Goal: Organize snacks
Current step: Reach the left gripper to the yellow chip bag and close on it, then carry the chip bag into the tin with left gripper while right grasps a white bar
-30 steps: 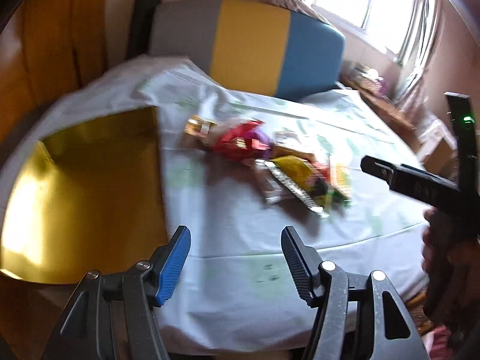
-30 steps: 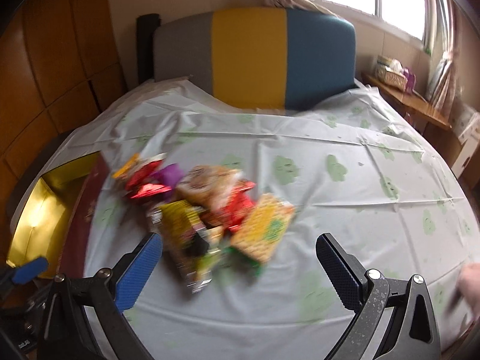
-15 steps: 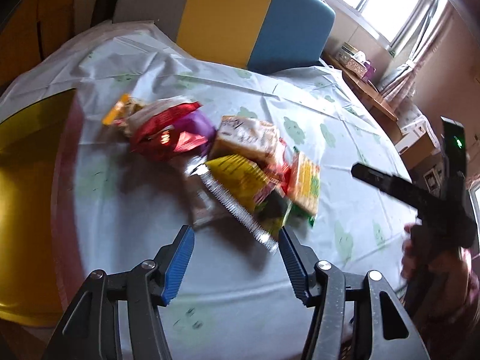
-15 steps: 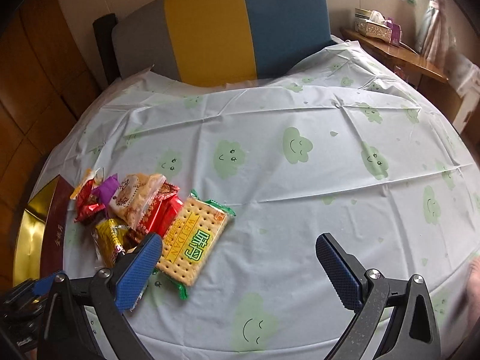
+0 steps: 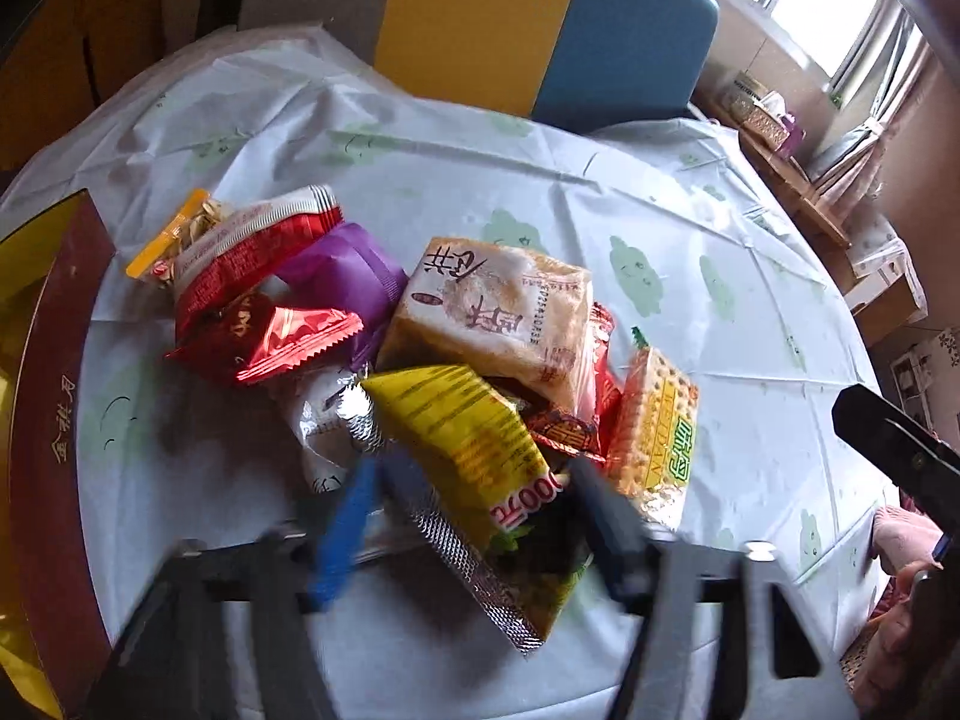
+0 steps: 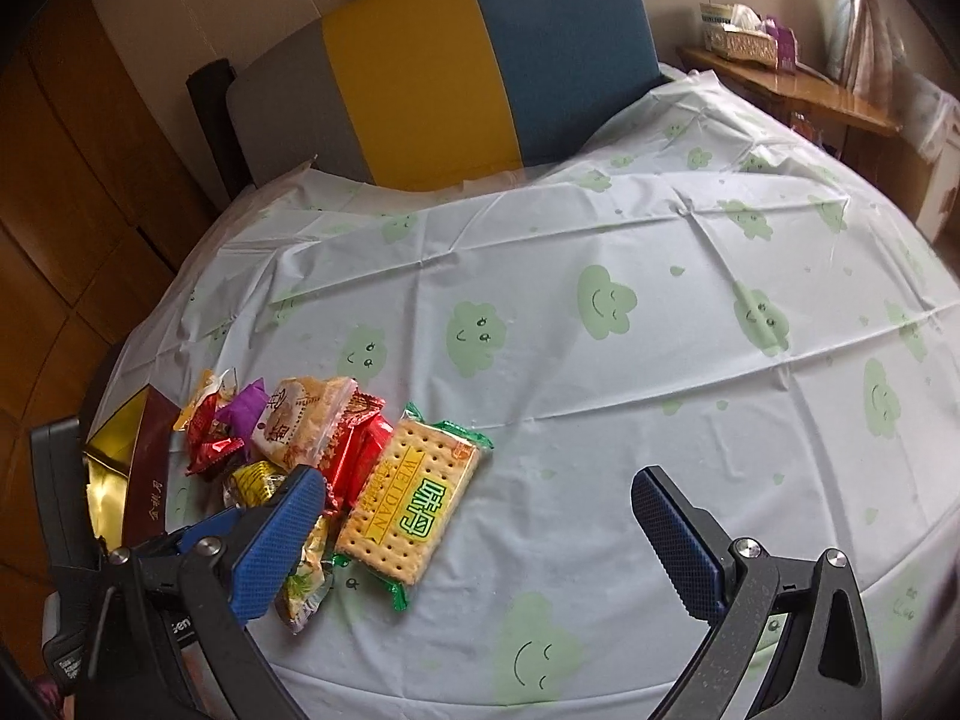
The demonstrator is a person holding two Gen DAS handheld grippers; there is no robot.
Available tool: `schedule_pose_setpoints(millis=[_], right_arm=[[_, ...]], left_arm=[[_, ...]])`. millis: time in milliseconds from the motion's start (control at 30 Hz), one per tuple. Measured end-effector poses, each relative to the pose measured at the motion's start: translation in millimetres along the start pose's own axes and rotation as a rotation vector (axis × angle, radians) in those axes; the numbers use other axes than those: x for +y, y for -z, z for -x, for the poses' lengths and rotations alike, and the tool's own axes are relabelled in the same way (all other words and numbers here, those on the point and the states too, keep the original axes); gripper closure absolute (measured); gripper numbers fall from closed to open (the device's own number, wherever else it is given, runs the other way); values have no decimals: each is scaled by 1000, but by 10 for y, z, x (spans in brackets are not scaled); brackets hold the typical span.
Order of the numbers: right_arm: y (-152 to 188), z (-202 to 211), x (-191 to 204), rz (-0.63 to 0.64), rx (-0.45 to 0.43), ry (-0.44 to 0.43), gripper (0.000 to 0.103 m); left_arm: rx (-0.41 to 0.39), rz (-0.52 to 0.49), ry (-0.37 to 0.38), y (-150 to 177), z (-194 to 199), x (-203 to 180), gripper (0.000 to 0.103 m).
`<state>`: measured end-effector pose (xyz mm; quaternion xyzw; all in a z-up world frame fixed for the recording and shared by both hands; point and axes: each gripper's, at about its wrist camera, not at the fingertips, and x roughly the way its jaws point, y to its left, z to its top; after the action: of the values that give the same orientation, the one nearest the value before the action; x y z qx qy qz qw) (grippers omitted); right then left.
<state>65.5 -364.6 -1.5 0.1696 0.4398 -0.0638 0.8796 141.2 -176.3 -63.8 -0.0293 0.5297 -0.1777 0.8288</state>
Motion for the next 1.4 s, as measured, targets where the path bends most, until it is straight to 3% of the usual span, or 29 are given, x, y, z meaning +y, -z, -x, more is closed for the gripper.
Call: schedule_pose_setpoints(millis=[33, 67, 133, 367, 567, 833, 1067, 1167, 1400], right_arm=[[0, 16, 13, 10, -9, 7, 11], [0, 24, 19, 17, -14, 13, 14], [4, 19, 24, 27, -11, 22, 23], [41, -26, 100, 75, 10, 26, 28], [124, -76, 231, 129, 44, -6, 30], [231, -133, 786, 273, 92, -122, 50], [127, -338, 1743, 608, 141, -228, 50], [49, -523, 2188, 797, 166, -211, 49], [-53, -1149, 2756, 1074, 296, -153, 33]], left_arm=[[-3, -11, 13, 12, 9, -8, 68], [-26, -45, 11, 46, 72, -24, 74], [-41, -121, 28, 127, 159, -52, 77], [-62, -210, 114, 515, 558, 174, 80], [-73, -231, 73, 875, 716, 405, 79], [-114, -207, 69, 953, 689, 482, 79], [-127, -176, 100, 972, 662, 547, 79], [-131, -166, 119, 975, 663, 585, 79], [-128, -130, 170, 971, 647, 680, 79]])
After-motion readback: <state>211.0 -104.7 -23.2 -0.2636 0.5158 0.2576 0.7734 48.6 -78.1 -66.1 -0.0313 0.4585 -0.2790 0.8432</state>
